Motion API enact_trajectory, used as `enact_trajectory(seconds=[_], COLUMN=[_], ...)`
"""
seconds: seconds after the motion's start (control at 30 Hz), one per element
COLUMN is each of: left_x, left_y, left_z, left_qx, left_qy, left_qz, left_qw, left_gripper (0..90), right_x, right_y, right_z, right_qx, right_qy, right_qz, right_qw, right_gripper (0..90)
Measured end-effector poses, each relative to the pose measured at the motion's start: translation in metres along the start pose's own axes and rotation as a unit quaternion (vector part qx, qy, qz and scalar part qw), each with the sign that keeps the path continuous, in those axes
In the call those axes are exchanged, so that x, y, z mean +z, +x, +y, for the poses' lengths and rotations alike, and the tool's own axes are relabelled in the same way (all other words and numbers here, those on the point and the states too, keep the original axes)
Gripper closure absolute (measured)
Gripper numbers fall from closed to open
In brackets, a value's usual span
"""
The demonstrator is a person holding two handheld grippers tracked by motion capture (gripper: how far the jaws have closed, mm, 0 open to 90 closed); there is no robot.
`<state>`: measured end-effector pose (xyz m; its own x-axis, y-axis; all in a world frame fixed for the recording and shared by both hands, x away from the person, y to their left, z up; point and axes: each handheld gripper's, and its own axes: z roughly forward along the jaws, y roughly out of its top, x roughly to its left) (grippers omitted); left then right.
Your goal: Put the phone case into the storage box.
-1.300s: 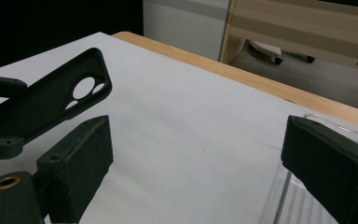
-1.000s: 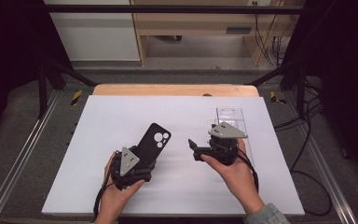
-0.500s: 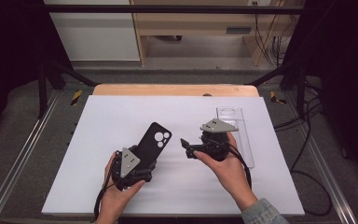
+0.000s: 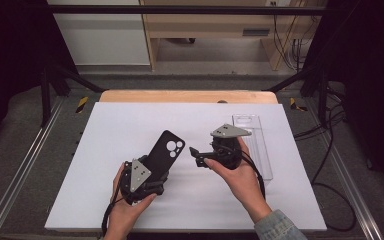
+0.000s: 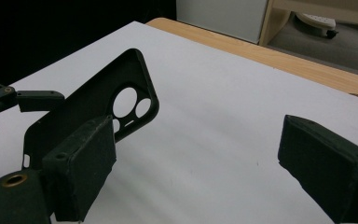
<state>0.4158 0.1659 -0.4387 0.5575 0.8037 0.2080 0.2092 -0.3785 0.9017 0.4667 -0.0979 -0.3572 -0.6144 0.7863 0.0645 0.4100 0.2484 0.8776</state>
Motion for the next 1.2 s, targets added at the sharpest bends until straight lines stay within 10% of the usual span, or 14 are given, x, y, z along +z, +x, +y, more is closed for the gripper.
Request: enact_trajectory(seconds=[1.2], left_x=[-0.002], left_y=[-0.003], left_z=[0.002], left_qx=[0.01], left_qy=[-0.006], left_qz=[0.005], left_qw=[0.9999], left_gripper=[15.2], right_x=[0.014], right_y=[0.017], right_z=[0.008], right_qx=[0.0], right_qy=[0.008], right_qz=[0.023], right_qw=[0.9997], right_gripper=[19.8])
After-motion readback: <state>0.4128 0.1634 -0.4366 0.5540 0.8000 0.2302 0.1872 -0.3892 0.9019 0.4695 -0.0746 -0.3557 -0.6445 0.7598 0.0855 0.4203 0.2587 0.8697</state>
